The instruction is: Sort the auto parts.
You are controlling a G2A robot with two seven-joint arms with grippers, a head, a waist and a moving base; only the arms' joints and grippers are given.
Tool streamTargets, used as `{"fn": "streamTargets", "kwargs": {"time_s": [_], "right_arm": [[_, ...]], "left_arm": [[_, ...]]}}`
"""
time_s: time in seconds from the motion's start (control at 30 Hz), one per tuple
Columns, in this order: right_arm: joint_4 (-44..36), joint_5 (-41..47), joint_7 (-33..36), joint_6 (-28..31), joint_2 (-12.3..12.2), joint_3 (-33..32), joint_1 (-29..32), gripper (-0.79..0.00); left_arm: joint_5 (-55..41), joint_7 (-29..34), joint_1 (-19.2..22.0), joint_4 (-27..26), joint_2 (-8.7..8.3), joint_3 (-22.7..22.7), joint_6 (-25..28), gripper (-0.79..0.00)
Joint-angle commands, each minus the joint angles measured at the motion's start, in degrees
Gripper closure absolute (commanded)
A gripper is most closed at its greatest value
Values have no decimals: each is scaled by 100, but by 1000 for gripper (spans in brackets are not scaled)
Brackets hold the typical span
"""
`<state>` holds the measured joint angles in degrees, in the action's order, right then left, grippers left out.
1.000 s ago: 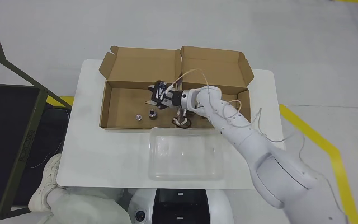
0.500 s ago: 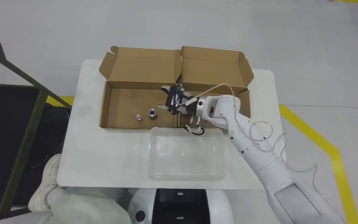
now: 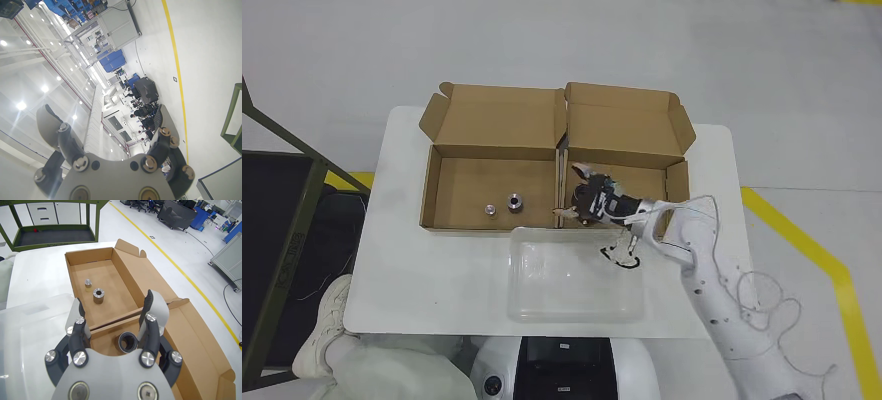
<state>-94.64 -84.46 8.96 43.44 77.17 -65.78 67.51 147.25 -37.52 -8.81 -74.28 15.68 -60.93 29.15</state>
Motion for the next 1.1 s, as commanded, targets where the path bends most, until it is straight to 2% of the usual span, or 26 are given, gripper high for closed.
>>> {"fn": "streamTargets", "kwargs": {"time_s": [0.0, 0.03, 0.27, 0.53, 1.07], "right_arm": [[-170, 5, -80, 78, -46, -123, 197, -748], [-252, -63, -106, 95, -74, -211, 279, -785], [-583, -183, -460, 215, -247, -816, 924, -785], [-1073, -294, -959, 15, -419, -1631, 1853, -785], [-2032, -116, -1347, -191, -644, -3179, 3552, -785]], "left_arm": [[0, 0, 0, 0, 0, 0, 0, -785], [0, 0, 0, 0, 0, 0, 0, -785], [0, 0, 0, 0, 0, 0, 0, -785], [0, 0, 0, 0, 0, 0, 0, -785], [0, 0, 0, 0, 0, 0, 0, -785]]}}
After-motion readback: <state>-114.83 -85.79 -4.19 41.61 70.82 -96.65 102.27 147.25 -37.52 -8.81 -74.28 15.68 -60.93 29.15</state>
